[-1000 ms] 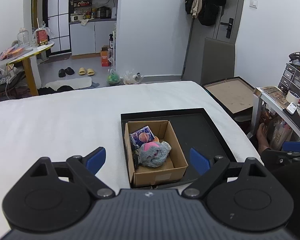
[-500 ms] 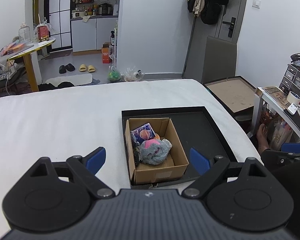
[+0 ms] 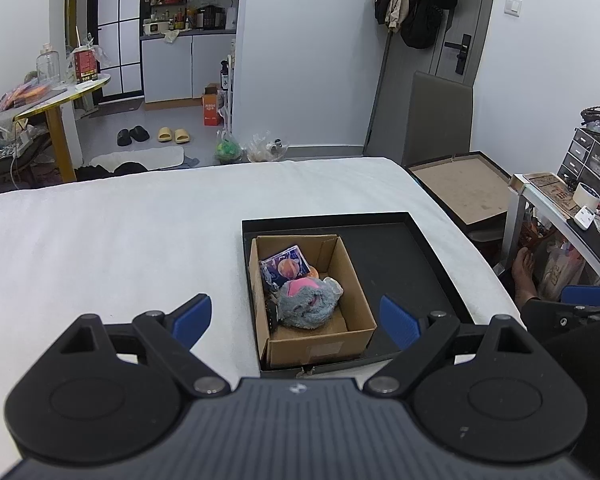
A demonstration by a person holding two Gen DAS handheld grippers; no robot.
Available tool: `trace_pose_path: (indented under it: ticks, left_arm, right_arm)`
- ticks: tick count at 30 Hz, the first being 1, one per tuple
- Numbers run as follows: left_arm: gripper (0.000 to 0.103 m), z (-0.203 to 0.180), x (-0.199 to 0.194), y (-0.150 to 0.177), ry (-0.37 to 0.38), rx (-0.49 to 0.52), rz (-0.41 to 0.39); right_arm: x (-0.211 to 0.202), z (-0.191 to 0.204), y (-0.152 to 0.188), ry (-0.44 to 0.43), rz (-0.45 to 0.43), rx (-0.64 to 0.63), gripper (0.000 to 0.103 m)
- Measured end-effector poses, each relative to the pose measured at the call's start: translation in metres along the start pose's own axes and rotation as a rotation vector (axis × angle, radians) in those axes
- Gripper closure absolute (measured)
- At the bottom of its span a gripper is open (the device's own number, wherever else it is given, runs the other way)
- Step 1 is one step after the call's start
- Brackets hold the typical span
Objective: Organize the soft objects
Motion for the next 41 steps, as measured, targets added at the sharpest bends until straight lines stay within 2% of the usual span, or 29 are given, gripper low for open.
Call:
trace_pose_path:
  ticks: [41]
  left_arm:
    - [0.013,0.0002,0.0009,0.0005,-0.01,0.005,-0.004]
  right_arm:
    - [0.0026,-0.0021,-0.0015,-0.015,0.008,-0.006,0.0]
Point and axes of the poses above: each gripper's, at about its wrist camera, not at the fingertips, and x roughly the way its jaws point, z to its left, y to its underside, the point moved 3 cm from there along x, roughly the way its jaws point, and after that the axes turned 13 degrees about z, right-handed, at the moved point
